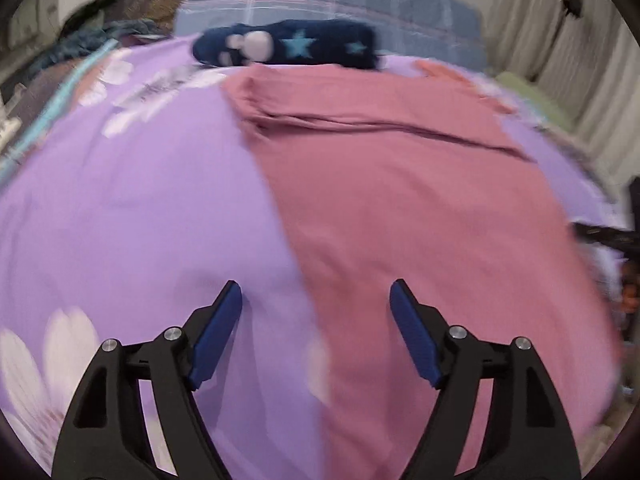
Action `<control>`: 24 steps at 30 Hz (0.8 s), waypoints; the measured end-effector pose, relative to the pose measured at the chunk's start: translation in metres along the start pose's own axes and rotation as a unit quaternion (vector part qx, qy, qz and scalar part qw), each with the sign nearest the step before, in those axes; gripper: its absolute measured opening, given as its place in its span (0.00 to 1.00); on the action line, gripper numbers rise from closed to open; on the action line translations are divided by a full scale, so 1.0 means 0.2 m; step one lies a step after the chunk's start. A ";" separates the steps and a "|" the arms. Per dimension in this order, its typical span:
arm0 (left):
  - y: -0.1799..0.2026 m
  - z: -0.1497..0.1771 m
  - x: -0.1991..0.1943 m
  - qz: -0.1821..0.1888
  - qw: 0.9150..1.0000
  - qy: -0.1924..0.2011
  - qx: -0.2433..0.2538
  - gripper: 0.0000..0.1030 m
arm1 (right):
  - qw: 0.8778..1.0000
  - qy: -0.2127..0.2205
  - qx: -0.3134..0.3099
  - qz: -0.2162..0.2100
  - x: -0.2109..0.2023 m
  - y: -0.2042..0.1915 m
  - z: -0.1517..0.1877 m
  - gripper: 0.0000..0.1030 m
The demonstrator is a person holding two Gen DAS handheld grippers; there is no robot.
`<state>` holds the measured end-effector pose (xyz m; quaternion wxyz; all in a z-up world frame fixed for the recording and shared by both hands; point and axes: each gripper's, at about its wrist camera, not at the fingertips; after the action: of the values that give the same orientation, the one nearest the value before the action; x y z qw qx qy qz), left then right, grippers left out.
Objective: Fold small clothes
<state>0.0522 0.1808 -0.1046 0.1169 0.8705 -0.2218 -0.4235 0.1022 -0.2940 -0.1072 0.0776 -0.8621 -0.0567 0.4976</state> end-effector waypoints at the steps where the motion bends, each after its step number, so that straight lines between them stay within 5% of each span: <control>1: 0.04 0.04 -0.01 0.029 1.000 -0.009 0.006 0.68 | 1.000 -0.006 0.004 -0.008 -0.01 0.01 0.03 0.31; 6: 0.21 0.24 -0.02 0.009 0.996 -0.049 0.075 0.65 | 0.998 -0.029 0.033 -0.044 -0.09 0.09 0.18 0.31; 24: 0.22 0.55 -0.27 0.123 0.990 -0.068 0.018 0.59 | 0.988 -0.094 0.059 -0.109 -0.34 0.23 0.60 0.33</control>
<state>-0.0767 0.1661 -0.1174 0.1370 0.8077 -0.3423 -0.4601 -0.0354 -0.3424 -0.1168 0.1762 -0.7944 -0.1281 0.5671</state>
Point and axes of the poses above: each gripper's, at about its wrist camera, not at the fingertips, and x roughly the way its jaws point, y to its right, z to its underside, and after that the axes turned 15 degrees about z, right-handed
